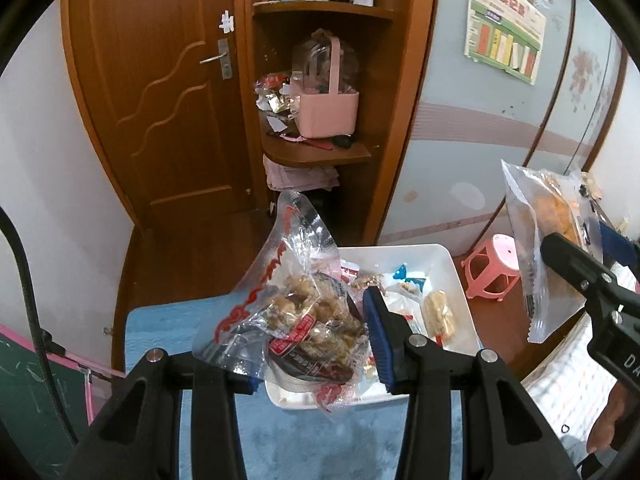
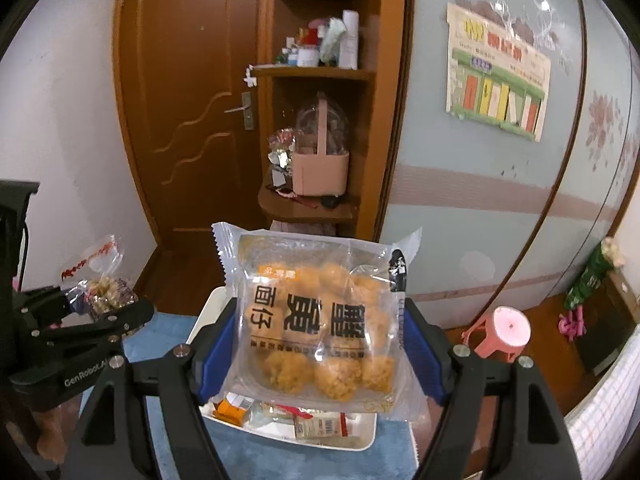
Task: Organize snacks
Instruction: 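Lift and carry the cookie bag and puff-ball tray over the white bin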
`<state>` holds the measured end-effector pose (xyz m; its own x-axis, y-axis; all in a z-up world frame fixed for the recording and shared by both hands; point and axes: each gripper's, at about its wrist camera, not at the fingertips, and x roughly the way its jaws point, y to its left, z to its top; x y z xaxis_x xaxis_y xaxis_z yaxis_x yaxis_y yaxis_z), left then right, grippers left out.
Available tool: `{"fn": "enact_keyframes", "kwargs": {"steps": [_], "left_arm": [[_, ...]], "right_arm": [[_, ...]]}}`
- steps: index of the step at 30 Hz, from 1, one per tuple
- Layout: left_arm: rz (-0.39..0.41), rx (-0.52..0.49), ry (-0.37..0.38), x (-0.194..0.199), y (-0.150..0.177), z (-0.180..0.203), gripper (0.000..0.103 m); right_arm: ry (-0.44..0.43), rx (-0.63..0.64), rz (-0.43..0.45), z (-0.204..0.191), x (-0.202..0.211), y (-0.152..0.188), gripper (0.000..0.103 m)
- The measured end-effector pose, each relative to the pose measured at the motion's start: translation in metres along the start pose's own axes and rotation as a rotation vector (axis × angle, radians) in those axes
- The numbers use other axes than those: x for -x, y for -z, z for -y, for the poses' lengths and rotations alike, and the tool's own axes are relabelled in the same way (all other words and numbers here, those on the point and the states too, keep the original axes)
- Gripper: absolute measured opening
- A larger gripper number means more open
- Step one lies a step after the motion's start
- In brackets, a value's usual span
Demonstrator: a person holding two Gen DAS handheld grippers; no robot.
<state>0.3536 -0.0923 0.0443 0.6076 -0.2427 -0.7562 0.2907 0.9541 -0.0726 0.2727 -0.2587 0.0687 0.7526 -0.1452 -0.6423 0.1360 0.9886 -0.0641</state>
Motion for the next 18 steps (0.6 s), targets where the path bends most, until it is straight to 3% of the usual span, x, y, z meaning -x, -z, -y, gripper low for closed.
{"fn": "enact_keyframes", "kwargs": {"steps": [12,17,18], "left_arm": [[-0.064,0.004,-0.018,-0.078,0.002,0.004,0.041],[-0.087,0.017,-0.013,-0.102,0.005,0.010,0.042],[-0.084,0.020,-0.010,-0.103,0.007,0.011,0.049]], "right_arm": [[0.033,-0.053,-0.138,0.016,-0.089,0.019,0.078],[0.041,-0.058,-0.178,0.018,-0.113,0.025,0.086],[0.029,-0.066,-0.195,0.020,-0.118,0.026,0.088]]}}
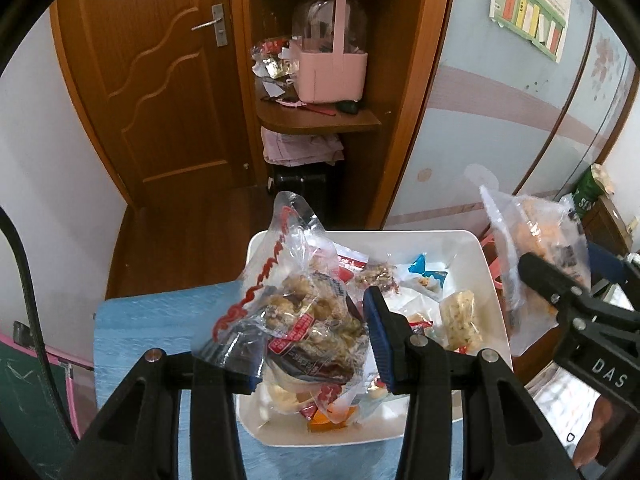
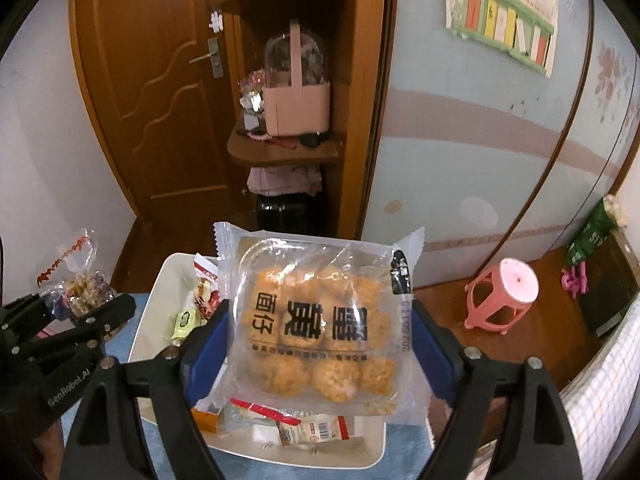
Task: Organize snacks
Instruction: 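Open both tools to drop the cookie bag and puff tray into the bin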
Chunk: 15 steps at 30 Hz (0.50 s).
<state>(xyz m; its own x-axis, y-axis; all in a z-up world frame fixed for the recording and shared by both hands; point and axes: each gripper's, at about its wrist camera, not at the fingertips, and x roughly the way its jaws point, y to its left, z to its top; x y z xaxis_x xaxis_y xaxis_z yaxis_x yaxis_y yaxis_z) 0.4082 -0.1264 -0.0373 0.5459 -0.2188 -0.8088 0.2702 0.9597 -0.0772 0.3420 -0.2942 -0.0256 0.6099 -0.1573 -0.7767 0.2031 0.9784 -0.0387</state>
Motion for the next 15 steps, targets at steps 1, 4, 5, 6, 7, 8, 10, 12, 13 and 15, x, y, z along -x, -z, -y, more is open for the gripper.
{"fn": "enact_keyframes", "kwargs": {"steps": [1,4,5,6,7,8,10,12,13,15], "left_arm": [[-0.001,0.004,0.000,-0.002,0.001,0.001,0.057],[0.005,0.011,-0.045,-0.004,0.004,0.001,0.092],[0.002,0.009,-0.045,-0.005,0.005,0.001,0.092],[-0.011,0.009,-0.037,-0.007,0.005,0.000,0.092],[-0.029,0.013,-0.027,-0.009,0.006,-0.001,0.092],[-0.044,0.018,-0.018,-0.010,0.008,-0.002,0.092],[-0.046,0.020,-0.017,-0.008,0.011,-0.002,0.092],[-0.041,0.009,-0.023,-0.005,0.014,-0.001,0.093],[-0.040,0.006,-0.029,-0.004,0.014,0.000,0.093],[-0.040,0.001,-0.039,0.000,0.017,0.001,0.093]], "right_arm": [[-0.017,-0.007,-0.020,0.001,-0.005,0.000,0.088],[-0.041,-0.018,-0.040,0.002,-0.012,0.003,0.092],[-0.034,-0.018,-0.042,0.002,-0.013,0.004,0.094],[-0.018,-0.016,-0.045,0.003,-0.014,0.005,0.096],[-0.007,-0.011,-0.041,0.003,-0.015,0.006,0.098],[0.004,-0.002,-0.026,0.002,-0.013,0.006,0.098],[-0.007,0.003,0.004,0.002,-0.008,0.005,0.100],[-0.022,-0.003,0.014,0.003,-0.003,0.003,0.101],[-0.025,-0.006,0.019,0.003,0.000,0.003,0.101],[-0.026,-0.001,0.026,0.001,0.005,0.003,0.102]]}}
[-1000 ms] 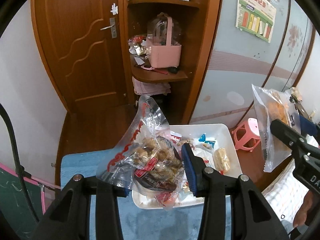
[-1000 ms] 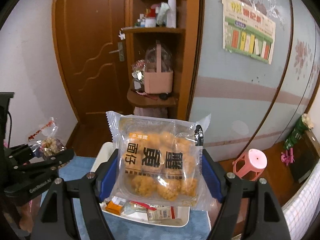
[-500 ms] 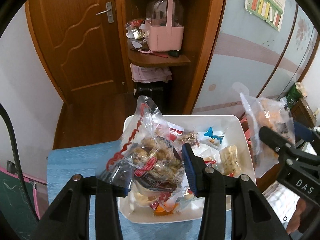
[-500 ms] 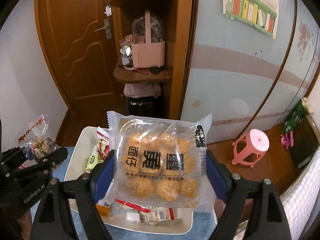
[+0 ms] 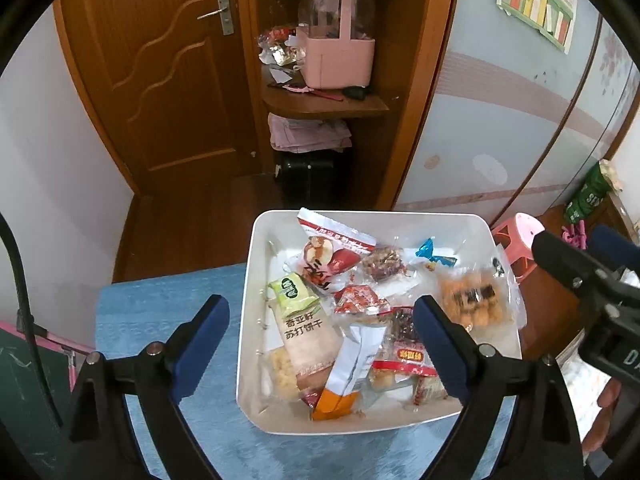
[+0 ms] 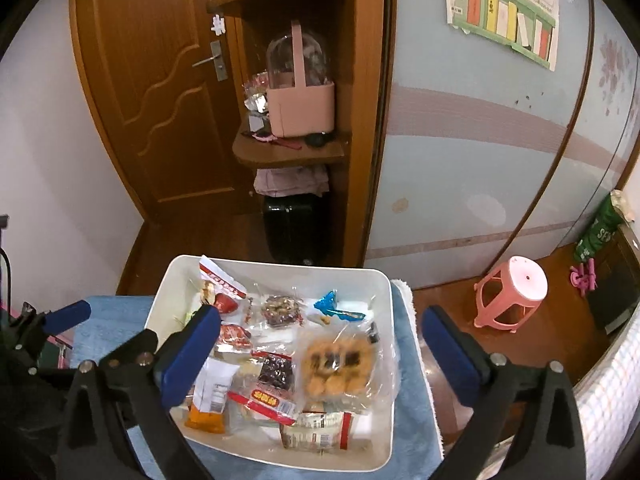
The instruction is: Organize snacks
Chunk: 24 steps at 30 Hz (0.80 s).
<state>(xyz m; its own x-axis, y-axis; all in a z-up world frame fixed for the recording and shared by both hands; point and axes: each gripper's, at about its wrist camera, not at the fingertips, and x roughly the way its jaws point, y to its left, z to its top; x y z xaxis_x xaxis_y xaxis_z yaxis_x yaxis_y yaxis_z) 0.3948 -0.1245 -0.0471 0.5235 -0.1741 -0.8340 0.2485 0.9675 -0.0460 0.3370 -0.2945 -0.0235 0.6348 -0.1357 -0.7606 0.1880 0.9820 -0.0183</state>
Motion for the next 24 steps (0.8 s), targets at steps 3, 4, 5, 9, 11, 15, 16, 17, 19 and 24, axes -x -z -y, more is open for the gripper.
{"fn": "enact_keyframes", "kwargs": {"steps": [3,4,5,9,11,15,16,17,19,24], "left_arm": [[0.003,0.004,-0.008,0.009,0.004,-0.001,0.093],[0.004,0.005,-0.008,0.011,0.005,-0.002,0.093],[0.007,0.005,-0.011,0.015,0.006,-0.003,0.093],[0.031,0.021,-0.028,0.040,0.012,-0.008,0.093],[0.044,0.031,-0.030,0.054,0.016,-0.010,0.093],[0.082,0.038,-0.043,0.089,0.027,-0.014,0.093],[0.092,0.042,-0.046,0.099,0.031,-0.015,0.093],[0.102,0.046,-0.047,0.110,0.036,-0.017,0.093],[0.118,0.050,-0.051,0.129,0.044,-0.019,0.093],[0.167,0.059,-0.061,0.183,0.076,-0.023,0.093]], "right_arm": [[-0.006,0.013,0.004,-0.003,0.008,0.002,0.102],[-0.010,0.019,0.002,-0.004,0.011,0.003,0.102],[-0.011,0.023,-0.001,-0.005,0.013,0.004,0.102],[-0.021,0.022,-0.003,-0.007,0.029,0.008,0.102],[-0.034,0.017,0.005,-0.007,0.042,0.011,0.102],[-0.048,0.014,0.032,-0.008,0.074,0.018,0.102],[-0.054,0.012,0.039,-0.009,0.082,0.020,0.102],[-0.062,0.009,0.048,-0.010,0.091,0.022,0.102],[-0.077,0.003,0.069,-0.011,0.113,0.028,0.102],[-0.103,0.003,0.101,-0.016,0.159,0.044,0.102]]}}
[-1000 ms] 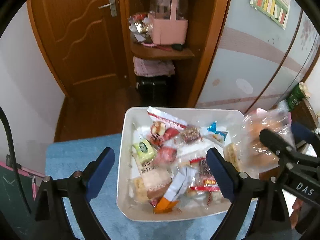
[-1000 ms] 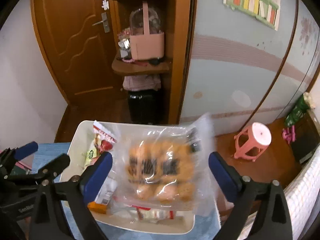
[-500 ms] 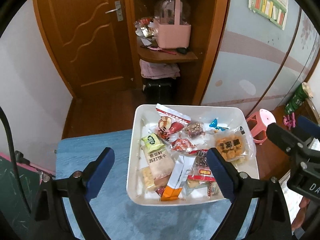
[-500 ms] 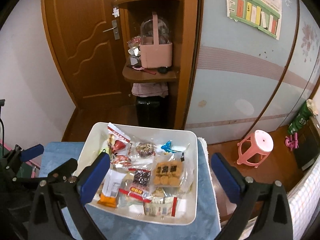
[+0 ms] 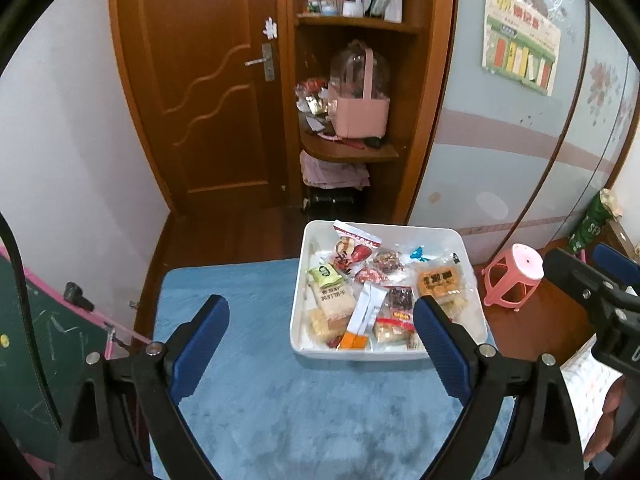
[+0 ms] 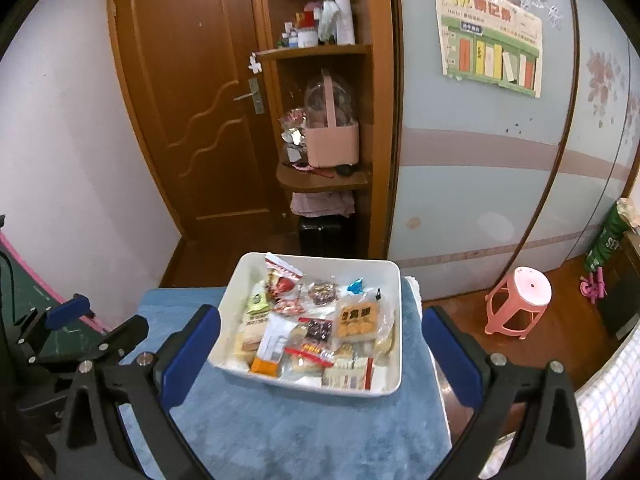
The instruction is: Organize snacks
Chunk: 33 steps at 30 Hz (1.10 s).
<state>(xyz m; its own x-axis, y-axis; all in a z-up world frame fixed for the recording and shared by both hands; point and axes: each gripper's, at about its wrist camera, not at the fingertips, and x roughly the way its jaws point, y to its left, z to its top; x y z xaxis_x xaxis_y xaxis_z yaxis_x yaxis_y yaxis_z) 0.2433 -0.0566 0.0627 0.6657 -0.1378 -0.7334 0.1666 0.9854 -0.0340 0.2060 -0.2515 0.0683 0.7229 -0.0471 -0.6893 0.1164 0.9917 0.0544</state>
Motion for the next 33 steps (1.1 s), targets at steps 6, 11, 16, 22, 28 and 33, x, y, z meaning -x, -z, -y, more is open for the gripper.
{"fn": "enact_keyframes", "kwargs": {"steps": [6,11,16,22,28,33], "left_arm": [[0.042,-0.005,-0.012,0.059,0.034,-0.006,0.094],[0.076,-0.011,0.003,0.104,0.077,-0.009,0.099],[0.101,-0.024,0.002,0.142,0.119,-0.010,0.099],[0.131,-0.010,-0.017,0.172,0.169,-0.012,0.102],[0.109,-0.002,-0.056,0.180,0.219,-0.009,0.102],[0.150,-0.018,-0.130,0.187,0.259,0.001,0.102]], "right_arm": [[-0.046,-0.017,0.008,-0.008,0.047,0.026,0.102],[-0.105,-0.032,-0.018,-0.016,0.077,0.065,0.102],[-0.167,-0.046,-0.014,-0.024,0.106,0.107,0.101],[-0.192,-0.045,0.017,-0.028,0.138,0.149,0.102],[-0.161,-0.035,0.041,-0.029,0.154,0.193,0.102],[-0.121,-0.037,0.030,-0.028,0.156,0.227,0.102]]}}
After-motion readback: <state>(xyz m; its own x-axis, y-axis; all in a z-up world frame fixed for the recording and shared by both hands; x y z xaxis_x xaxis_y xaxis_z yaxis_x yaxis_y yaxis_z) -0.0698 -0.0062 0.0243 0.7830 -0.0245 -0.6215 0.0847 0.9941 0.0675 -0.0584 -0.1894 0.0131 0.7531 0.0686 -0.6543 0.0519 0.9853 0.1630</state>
